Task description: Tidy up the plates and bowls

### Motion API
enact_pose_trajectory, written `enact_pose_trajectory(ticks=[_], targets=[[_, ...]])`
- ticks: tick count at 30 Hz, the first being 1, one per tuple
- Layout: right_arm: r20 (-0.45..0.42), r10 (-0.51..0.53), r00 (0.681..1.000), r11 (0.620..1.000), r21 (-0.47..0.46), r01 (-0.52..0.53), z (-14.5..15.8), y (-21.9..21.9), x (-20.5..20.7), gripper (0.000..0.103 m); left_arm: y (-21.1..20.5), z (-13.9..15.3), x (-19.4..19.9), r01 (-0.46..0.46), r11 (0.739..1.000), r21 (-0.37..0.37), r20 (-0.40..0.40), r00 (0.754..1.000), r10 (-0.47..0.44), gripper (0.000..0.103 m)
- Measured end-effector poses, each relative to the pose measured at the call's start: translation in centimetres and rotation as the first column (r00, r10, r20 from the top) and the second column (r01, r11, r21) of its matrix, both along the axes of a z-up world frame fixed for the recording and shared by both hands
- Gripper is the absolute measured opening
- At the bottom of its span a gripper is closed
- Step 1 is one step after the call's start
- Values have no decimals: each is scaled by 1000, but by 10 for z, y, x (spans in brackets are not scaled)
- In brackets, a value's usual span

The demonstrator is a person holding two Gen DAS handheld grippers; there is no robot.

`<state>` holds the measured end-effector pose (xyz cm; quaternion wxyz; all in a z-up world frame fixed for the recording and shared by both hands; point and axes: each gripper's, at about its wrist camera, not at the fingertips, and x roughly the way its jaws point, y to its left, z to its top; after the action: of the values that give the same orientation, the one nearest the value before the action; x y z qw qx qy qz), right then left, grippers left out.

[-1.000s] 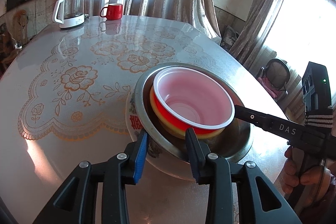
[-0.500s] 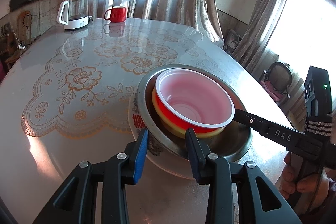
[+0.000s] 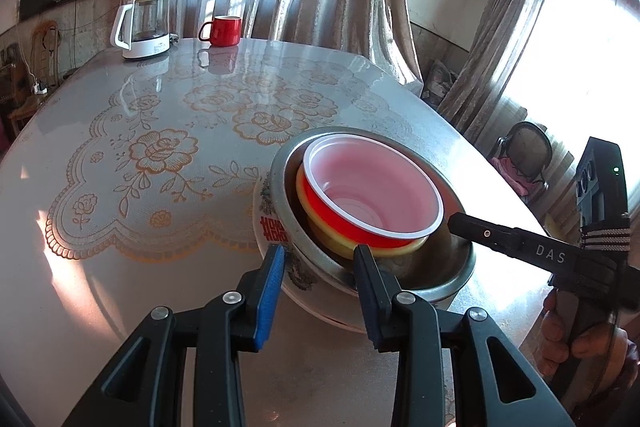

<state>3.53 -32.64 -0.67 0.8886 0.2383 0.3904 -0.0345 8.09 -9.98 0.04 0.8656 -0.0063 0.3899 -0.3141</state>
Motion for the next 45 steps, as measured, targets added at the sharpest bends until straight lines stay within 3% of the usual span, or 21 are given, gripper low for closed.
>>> enact_pose_trajectory(ticks=[3,17,32,45], targets=[[14,5,1000,999,-39,-5,2,7,-1,20,-3,0,-1,-4,1000,6,0,1000,4,35],[6,-36,999,989,-142,36,6,12,-1,20,-18,1,-17,25,999,45,52,998,-27,36],[13,-24,1000,991,-133,26,9,15,-9,28,-9,2,-26,-37,997,65,64,997,33,43],[65,-69,995,968,-238,83,20,33,-29,35,12,7,-38,-222,969,112,154,967,204,68]])
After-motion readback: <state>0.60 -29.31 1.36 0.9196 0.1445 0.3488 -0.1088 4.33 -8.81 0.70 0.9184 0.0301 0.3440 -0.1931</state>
